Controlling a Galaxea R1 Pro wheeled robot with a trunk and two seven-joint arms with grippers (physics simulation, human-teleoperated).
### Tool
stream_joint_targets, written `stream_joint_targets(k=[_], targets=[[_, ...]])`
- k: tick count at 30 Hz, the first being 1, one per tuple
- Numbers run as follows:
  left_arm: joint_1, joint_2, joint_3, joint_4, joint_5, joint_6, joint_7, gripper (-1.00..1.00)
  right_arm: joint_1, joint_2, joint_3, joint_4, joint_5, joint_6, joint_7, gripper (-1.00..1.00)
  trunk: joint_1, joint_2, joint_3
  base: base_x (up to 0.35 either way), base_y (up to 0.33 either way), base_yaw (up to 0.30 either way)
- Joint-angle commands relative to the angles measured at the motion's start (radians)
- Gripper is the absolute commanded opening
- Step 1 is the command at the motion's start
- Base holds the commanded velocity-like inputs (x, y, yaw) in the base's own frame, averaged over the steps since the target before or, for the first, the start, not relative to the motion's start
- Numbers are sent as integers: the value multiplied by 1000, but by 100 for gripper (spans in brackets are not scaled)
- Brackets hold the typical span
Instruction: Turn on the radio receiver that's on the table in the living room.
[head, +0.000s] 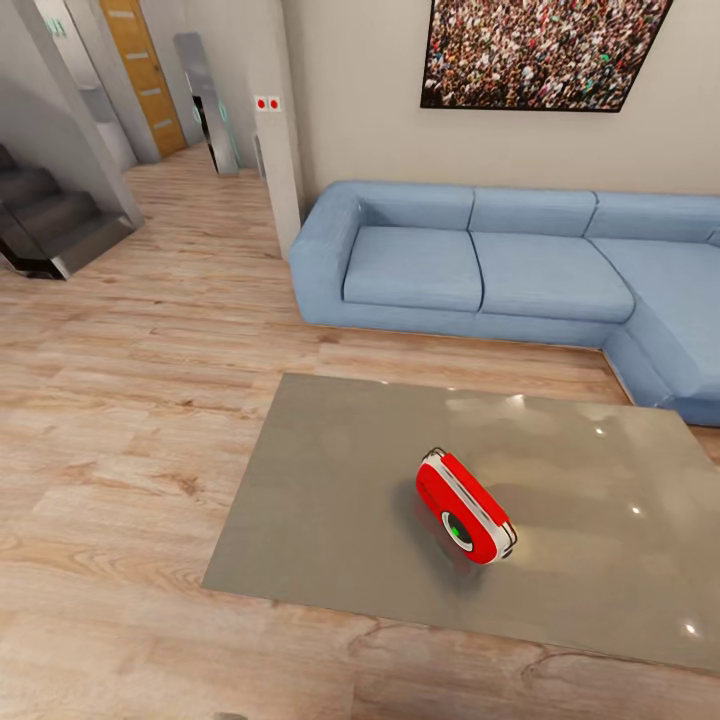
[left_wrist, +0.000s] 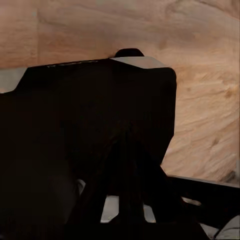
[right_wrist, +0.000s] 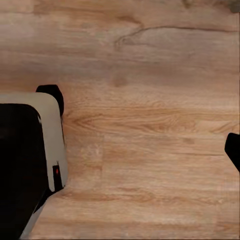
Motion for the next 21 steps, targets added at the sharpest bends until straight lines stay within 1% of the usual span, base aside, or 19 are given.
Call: stream_joint_targets(k=[1, 2, 3, 4, 7, 8, 9, 11, 15, 19, 20, 21], targets=[[0, 0, 0, 57, 1, -31, 27, -100, 0, -1, -49, 35, 42, -35, -1, 100, 0, 0, 0, 0, 0, 0], [0, -1, 0, 82, 1, -44, 39, -100, 0, -2, -70, 50, 59, -51, -3, 100, 0, 0, 0, 0, 0, 0], [0, -1, 0, 125, 2, -66, 61, -100, 1, -2, -106, 78, 89, -80, -6, 100, 0, 0, 0, 0, 0, 0], [0, -2, -1, 197, 5, -116, 116, -100, 39, -3, -178, 167, 151, -141, -41, 100, 0, 0, 0, 0, 0, 0], [0, -7, -1, 207, 1, -125, 164, -100, 110, -4, -189, 259, 165, -156, -119, 100, 0, 0, 0, 0, 0, 0], [5, -28, -1, 210, 0, -127, 269, -100, 179, -16, -192, 416, 178, -178, -257, 100, 0, 0, 0, 0, 0, 0], [35, -42, -1, 212, 0, -126, 391, -100, 221, -33, -192, 558, 247, -187, -358, 100, 0, 0, 0, 0, 0, 0], [49, -44, 0, 212, 1, -125, 434, -100, 227, -36, -192, 592, 275, -186, -388, 100, 0, 0, 2, 0, 0, 0], [75, -46, -1, 212, 2, -124, 507, -100, 230, -30, -193, 615, 293, -185, -420, 100, 0, 0, 7, 0, 0, 0], [82, -44, 0, 212, 3, -123, 518, -100, 230, -27, -194, 625, 295, -182, -452, 100, 0, 0, 13, 0, 0, 0], [82, -42, 0, 212, 4, -116, 557, -100, 230, -28, -195, 700, 295, -179, -519, 100, 0, 0, 15, 0, 0, 0], [82, -42, 0, 212, 4, -116, 572, -100, 230, -27, -194, 717, 295, -178, -539, 100, 0, 0, 17, 0, 0, 0]])
